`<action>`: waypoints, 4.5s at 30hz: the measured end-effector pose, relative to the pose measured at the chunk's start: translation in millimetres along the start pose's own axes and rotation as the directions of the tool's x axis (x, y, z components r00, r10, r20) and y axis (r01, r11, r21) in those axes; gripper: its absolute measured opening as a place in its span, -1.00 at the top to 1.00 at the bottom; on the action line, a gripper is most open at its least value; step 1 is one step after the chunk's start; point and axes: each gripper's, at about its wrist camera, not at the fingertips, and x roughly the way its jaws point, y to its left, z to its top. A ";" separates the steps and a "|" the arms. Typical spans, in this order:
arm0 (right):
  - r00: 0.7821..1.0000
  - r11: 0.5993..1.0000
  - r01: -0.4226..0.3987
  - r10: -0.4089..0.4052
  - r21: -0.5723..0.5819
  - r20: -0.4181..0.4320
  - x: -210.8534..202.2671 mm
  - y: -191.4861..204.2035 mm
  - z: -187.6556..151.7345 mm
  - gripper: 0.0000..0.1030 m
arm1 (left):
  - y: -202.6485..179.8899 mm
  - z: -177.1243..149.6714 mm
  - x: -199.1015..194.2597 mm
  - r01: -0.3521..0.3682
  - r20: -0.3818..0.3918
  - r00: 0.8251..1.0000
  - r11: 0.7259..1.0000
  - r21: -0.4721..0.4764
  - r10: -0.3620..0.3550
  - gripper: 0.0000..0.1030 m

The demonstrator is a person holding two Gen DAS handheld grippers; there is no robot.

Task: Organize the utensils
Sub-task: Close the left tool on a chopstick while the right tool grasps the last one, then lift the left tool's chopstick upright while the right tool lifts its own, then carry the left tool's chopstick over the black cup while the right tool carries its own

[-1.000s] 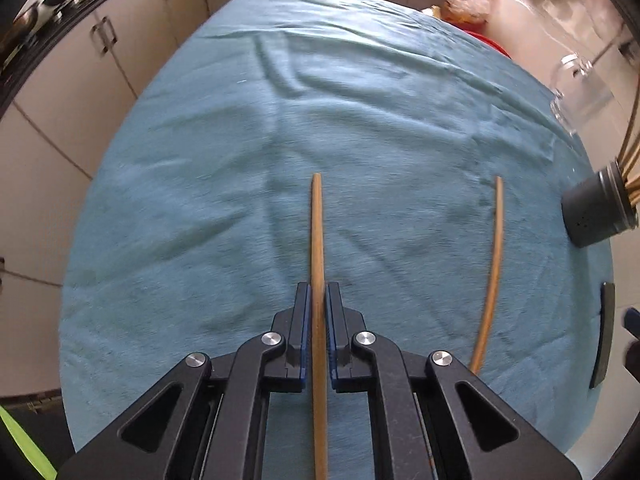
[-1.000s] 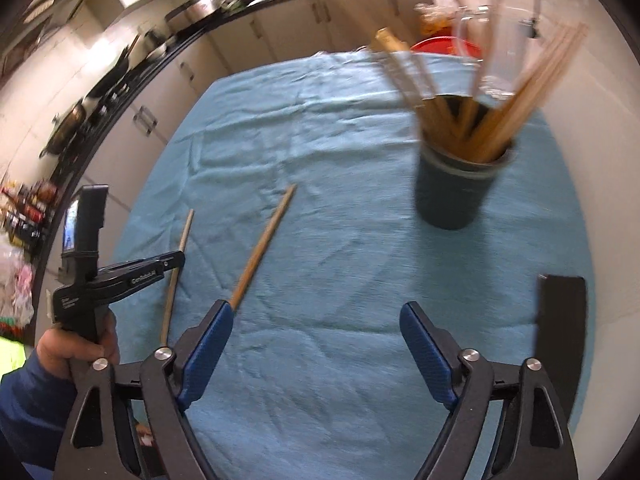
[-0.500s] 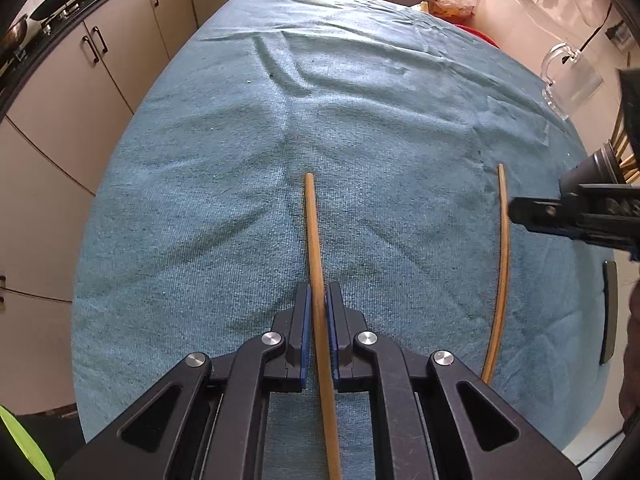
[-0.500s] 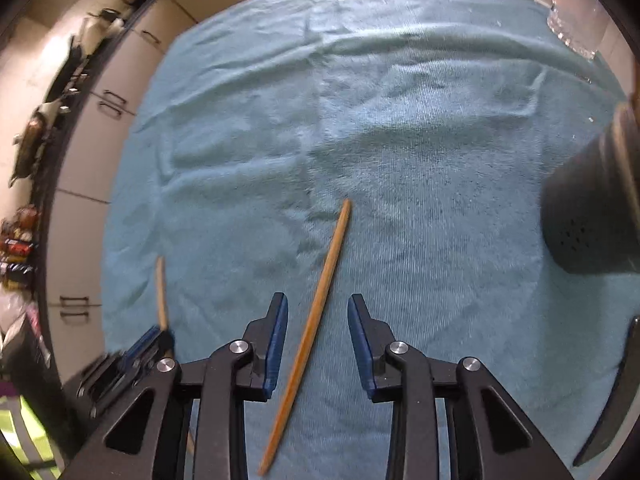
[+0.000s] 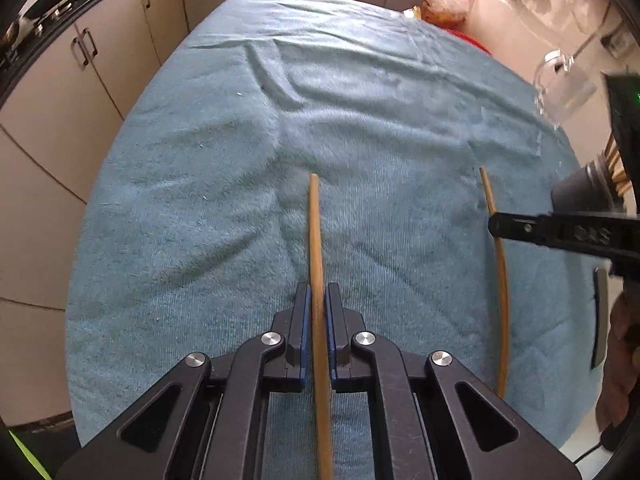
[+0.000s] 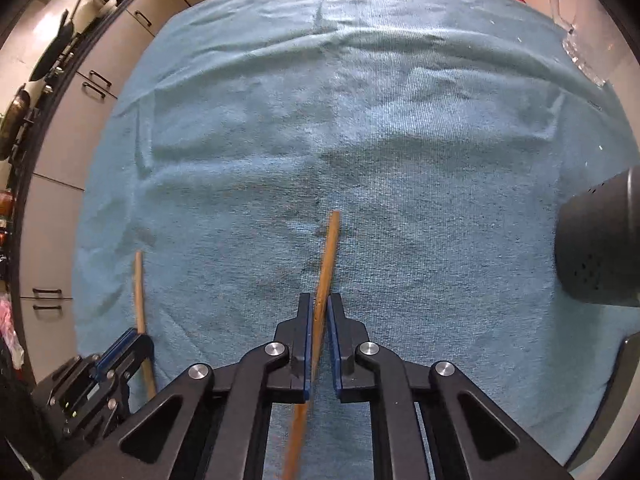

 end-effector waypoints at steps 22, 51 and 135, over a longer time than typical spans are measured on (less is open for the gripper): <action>0.854 0.971 -0.154 0.223 -0.181 0.469 -162.8 4.8 -83.5 0.87 | -25.1 -11.1 -124.3 0.001 0.337 0.941 0.999 -0.051 0.017 0.88; 0.770 0.965 -0.188 0.261 -0.184 0.582 -228.6 -44.5 -115.8 0.87 | -57.0 -13.5 -163.4 -0.006 0.413 0.911 1.000 -0.021 0.014 0.88; 0.631 0.986 -0.125 -0.009 0.113 0.776 -300.7 -208.0 -79.4 0.87 | -312.1 95.1 -156.4 0.101 0.435 0.866 0.939 0.329 -0.246 0.87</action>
